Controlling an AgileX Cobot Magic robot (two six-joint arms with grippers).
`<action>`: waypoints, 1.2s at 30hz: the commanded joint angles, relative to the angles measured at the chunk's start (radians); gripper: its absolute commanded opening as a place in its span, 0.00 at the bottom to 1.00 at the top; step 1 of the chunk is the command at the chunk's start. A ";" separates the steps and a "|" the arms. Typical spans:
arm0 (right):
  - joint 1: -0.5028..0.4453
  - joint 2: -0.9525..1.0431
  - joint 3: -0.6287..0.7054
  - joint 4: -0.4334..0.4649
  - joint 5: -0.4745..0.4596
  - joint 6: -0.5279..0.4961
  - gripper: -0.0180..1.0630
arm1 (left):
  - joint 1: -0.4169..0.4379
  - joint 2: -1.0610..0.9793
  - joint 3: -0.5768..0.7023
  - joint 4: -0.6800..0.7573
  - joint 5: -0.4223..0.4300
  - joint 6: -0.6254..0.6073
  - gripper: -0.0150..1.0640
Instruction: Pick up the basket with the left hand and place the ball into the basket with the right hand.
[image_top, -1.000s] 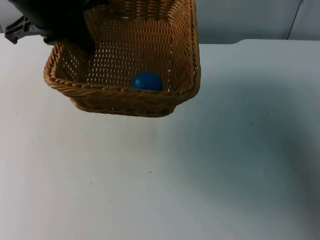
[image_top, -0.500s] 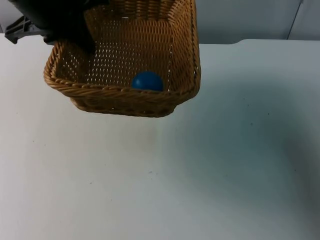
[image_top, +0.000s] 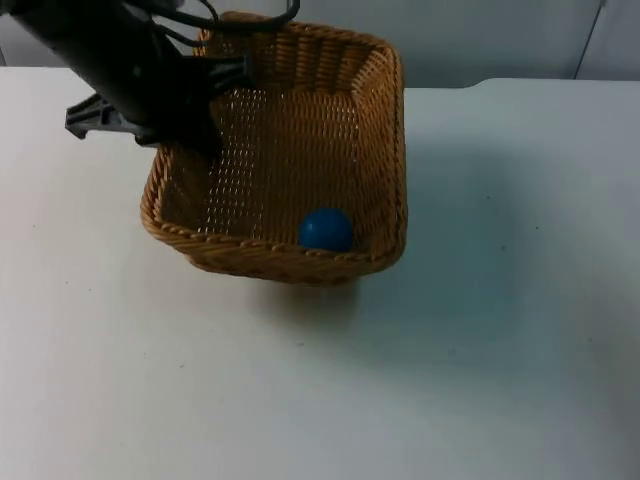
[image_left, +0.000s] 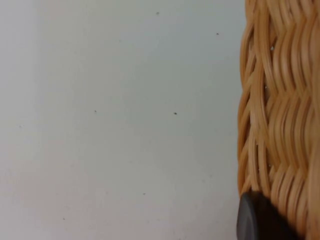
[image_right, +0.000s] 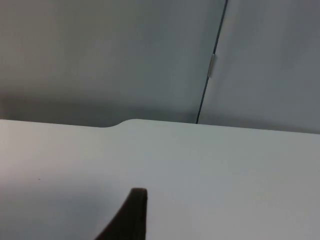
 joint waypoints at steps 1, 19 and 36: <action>-0.007 -0.003 0.004 0.005 -0.003 0.000 0.99 | -0.004 0.024 0.001 -0.036 -0.027 0.002 0.01; -0.007 -0.003 0.004 0.005 -0.005 0.000 0.99 | -0.004 0.075 0.001 -0.012 -0.016 -0.015 0.11; -0.007 -0.003 0.004 0.005 -0.005 0.000 0.99 | -0.004 0.048 0.001 0.113 0.040 -0.081 0.99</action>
